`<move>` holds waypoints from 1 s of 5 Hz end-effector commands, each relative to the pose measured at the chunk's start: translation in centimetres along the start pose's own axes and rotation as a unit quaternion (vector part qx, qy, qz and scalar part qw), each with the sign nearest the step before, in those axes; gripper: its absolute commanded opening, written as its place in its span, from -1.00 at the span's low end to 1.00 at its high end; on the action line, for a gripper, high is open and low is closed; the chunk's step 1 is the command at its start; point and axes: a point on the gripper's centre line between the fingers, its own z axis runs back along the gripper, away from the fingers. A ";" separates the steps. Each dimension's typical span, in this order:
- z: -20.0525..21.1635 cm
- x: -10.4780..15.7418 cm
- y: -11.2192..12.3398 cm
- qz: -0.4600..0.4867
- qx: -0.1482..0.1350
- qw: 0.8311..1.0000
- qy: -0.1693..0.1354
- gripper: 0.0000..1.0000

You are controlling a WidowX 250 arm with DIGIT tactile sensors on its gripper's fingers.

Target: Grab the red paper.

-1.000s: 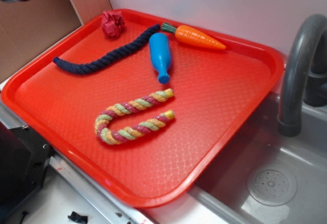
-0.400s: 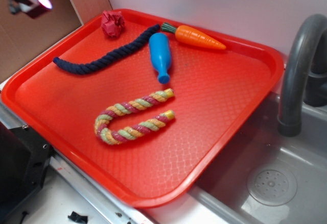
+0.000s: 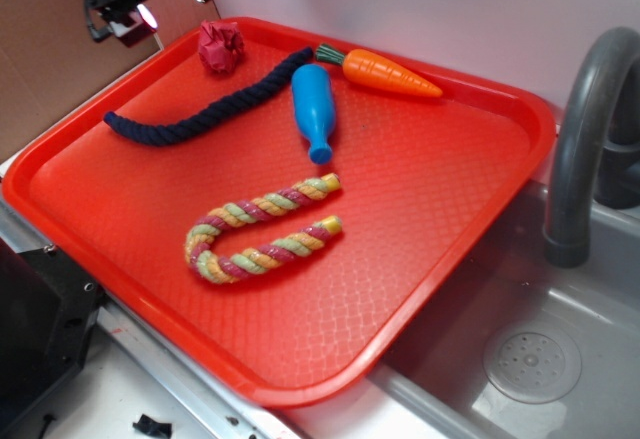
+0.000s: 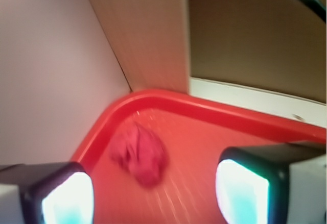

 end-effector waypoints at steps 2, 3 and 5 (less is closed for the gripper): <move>-5.0 1.8 -1.3 -0.032 0.019 0.999 0.009 1.00; -5.9 1.2 -1.5 -0.046 0.036 0.998 0.011 1.00; -6.2 1.0 -1.5 -0.048 0.040 0.998 0.007 -1.00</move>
